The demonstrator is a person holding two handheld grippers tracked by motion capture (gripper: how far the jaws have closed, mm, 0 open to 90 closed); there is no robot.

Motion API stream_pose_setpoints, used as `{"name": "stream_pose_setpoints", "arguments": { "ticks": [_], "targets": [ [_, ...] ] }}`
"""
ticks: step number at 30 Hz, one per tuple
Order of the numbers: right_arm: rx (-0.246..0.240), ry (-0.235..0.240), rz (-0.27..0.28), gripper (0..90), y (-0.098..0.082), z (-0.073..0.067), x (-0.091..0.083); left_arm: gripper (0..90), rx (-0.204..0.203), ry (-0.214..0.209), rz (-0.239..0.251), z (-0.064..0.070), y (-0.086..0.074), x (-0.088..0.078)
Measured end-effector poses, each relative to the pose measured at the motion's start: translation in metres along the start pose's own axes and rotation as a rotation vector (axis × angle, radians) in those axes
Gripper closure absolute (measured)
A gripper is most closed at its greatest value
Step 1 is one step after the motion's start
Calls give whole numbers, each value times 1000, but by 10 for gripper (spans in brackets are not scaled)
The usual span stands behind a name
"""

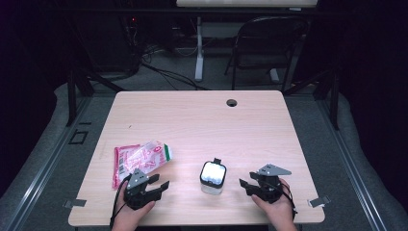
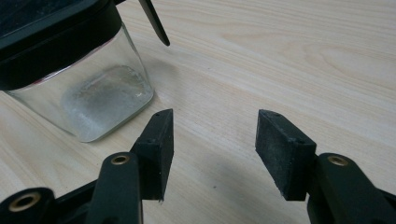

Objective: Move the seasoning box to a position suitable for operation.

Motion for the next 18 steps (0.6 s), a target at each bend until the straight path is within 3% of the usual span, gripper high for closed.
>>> {"name": "stream_pose_setpoints", "arguments": {
  "ticks": [7, 18],
  "targets": [
    [-29, 12, 16, 473, 0, -7, 2, 478, 12, -5, 12, 3, 2, -1],
    [-37, 20, 19, 596, 4, -11, 2, 503, 25, 0, 20, 10, 6, -3]
  ]
}}
Point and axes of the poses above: each handheld gripper's, and its own axes: x roughly forward along the jaws, y roughly out of its top, z roughly to its right, the point moved 2 cm from there along x, roughly forward along the jaws, and after that the axes turned 13 degrees about x, right-handed, at the moved point
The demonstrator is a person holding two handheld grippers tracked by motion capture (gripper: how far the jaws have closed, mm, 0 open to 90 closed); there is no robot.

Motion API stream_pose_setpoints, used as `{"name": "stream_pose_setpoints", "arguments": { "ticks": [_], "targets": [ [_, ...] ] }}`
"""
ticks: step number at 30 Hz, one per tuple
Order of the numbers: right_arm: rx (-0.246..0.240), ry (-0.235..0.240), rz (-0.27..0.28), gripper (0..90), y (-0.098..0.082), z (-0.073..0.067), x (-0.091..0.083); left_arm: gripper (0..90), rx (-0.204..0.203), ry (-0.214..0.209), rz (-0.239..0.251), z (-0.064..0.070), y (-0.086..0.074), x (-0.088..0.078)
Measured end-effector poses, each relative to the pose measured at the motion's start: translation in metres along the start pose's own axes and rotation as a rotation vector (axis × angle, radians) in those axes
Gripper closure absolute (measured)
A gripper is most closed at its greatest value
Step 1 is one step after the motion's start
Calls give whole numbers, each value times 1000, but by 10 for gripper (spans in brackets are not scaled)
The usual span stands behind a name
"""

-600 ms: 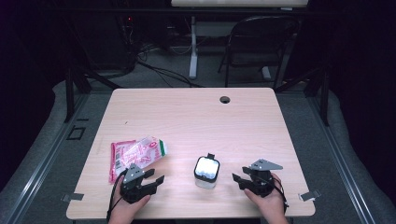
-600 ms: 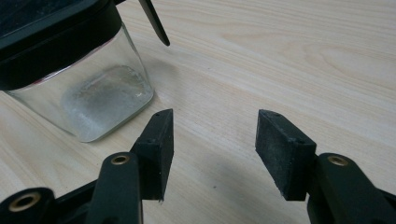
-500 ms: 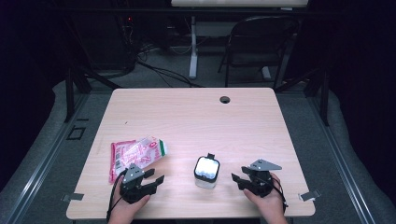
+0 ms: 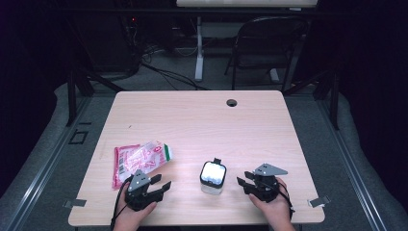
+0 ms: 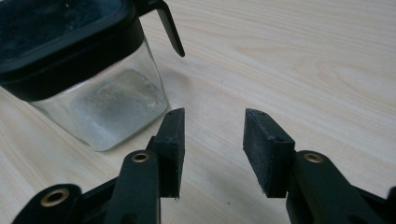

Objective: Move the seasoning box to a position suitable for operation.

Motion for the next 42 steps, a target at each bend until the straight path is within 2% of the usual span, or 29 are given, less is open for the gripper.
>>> {"name": "stream_pose_setpoints", "arguments": {
  "ticks": [3, 6, 8, 11, 13, 15, 19, 20, 23, 25, 29, 33, 38, 40, 42],
  "targets": [
    [-6, 10, 7, 618, 5, -2, -1, 549, 3, 1, -9, 2, 4, -1],
    [-26, 22, -11, 676, 11, -4, -2, 604, 15, -5, -28, 5, 10, 2],
    [-8, 29, -21, 725, 17, -6, -2, 657, 30, -11, -45, 8, 14, 5],
    [-22, 34, -38, 775, 24, -8, 0, 717, 60, -21, -67, 15, 22, 8],
    [-22, 34, -44, 791, 28, -8, 4, 743, 57, -35, -65, 20, 28, 10],
    [16, 54, -50, 808, 31, -8, 7, 779, 64, -36, -66, 24, 32, 13],
    [6, 72, -49, 869, 36, -10, 13, 872, 62, -58, -58, 32, 35, 19],
    [0, 79, -53, 885, 36, -11, 15, 897, 63, -76, -62, 38, 36, 24],
    [-7, 88, -58, 900, 36, -12, 19, 900, 69, -99, -67, 43, 36, 29],
    [-20, 94, -65, 900, 36, -14, 23, 900, 82, -126, -70, 53, 36, 34],
    [-42, 105, -63, 900, 36, -17, 28, 900, 99, -152, -77, 64, 38, 41],
    [-42, 115, -61, 900, 37, -19, 29, 900, 101, -155, -83, 73, 40, 47],
    [-34, 138, -47, 900, 35, -23, 32, 900, 100, -171, -69, 78, 43, 50],
    [-50, 122, -48, 900, 35, -24, 33, 900, 111, -164, -77, 80, 43, 51],
    [-46, 128, -57, 900, 35, -24, 33, 900, 110, -171, -79, 81, 44, 52]
  ]
}}
Point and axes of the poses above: each handheld gripper's, and its own axes: x roughly forward along the jaws, y roughly out of its top, z roughly to its right, the point moved 2 cm from there along x, roughly forward along the jaws, and after that the axes turned 13 degrees about x, right-handed, at the moved point
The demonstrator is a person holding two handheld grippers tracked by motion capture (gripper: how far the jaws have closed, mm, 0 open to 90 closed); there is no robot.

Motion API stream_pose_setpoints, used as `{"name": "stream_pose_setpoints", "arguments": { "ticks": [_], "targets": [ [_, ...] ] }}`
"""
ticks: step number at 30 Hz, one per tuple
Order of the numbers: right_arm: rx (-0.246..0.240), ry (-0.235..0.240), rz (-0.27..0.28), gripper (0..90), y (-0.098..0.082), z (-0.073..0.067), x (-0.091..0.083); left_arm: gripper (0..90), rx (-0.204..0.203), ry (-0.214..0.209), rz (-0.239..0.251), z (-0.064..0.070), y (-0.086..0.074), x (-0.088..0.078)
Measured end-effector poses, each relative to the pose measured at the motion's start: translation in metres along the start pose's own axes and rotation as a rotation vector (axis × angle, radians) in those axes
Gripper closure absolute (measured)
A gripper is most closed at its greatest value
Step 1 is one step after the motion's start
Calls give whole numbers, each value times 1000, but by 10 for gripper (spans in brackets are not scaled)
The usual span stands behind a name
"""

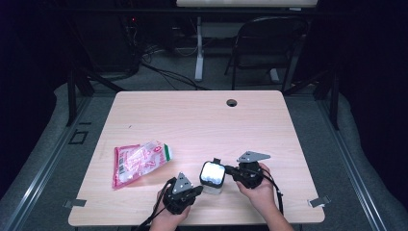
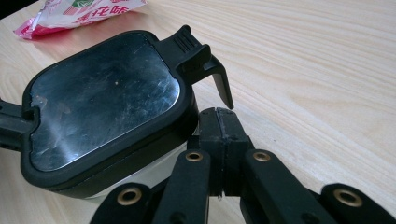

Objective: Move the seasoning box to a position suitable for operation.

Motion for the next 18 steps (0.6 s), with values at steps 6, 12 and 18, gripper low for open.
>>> {"name": "stream_pose_setpoints", "arguments": {
  "ticks": [6, 12, 18],
  "targets": [
    [-4, 3, -16, 900, 0, 1, 1, 900, -2, 3, 0, 0, -1, 1],
    [-12, 13, -24, 900, -2, -1, 0, 900, -11, 7, 1, -2, 0, 1],
    [-14, 15, -30, 900, -5, -5, -4, 900, -17, 21, 1, -8, -1, 0]
  ]
}}
Point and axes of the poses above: each handheld gripper's, and its own axes: x roughly forward along the jaws, y roughly out of its top, z roughly to its right, the point moved 2 cm from there along x, roughly forward along the jaws, and after that the axes turned 13 degrees about x, right-handed, at the moved point
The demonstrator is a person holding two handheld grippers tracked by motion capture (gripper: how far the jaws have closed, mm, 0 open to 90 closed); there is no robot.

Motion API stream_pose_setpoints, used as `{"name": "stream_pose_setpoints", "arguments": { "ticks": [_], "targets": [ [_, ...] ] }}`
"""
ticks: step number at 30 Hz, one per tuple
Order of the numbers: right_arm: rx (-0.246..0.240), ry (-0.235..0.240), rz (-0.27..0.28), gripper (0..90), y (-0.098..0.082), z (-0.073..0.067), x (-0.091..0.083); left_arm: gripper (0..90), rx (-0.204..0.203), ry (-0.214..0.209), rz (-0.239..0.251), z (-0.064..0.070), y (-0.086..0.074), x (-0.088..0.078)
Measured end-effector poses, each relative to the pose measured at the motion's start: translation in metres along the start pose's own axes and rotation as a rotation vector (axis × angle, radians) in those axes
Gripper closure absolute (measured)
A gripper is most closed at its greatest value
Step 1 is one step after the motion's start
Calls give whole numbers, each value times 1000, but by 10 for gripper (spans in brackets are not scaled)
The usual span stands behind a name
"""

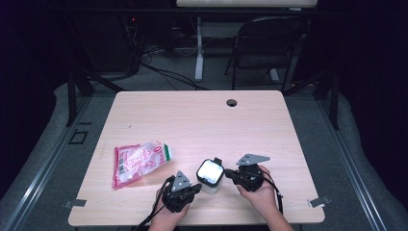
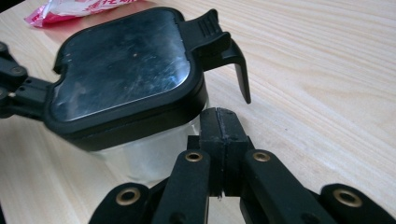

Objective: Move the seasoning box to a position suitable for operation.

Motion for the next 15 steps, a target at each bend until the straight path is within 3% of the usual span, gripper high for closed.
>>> {"name": "stream_pose_setpoints", "arguments": {
  "ticks": [5, 7, 10, 13, 15],
  "targets": [
    [-14, -10, -14, 900, -3, -8, -4, 900, -17, 12, 1, -4, -1, -1],
    [-5, 3, -8, 900, -4, -13, -5, 900, -20, 14, -2, -7, -2, -2],
    [-36, 33, -38, 900, -5, -21, -4, 900, -33, 28, 3, -10, -4, -2],
    [-79, -4, -46, 894, -4, -23, -5, 892, -54, 45, 1, -12, -6, -4],
    [-62, -21, -26, 893, -2, -18, -6, 888, -59, 56, -4, -14, -8, -5]
  ]
}}
Point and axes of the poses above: each handheld gripper's, and its own axes: x roughly forward along the jaws, y roughly out of its top, z roughly to its right, the point moved 2 cm from there along x, roughly forward along the jaws, and after that the axes turned 13 degrees about x, right-handed, at the moved point
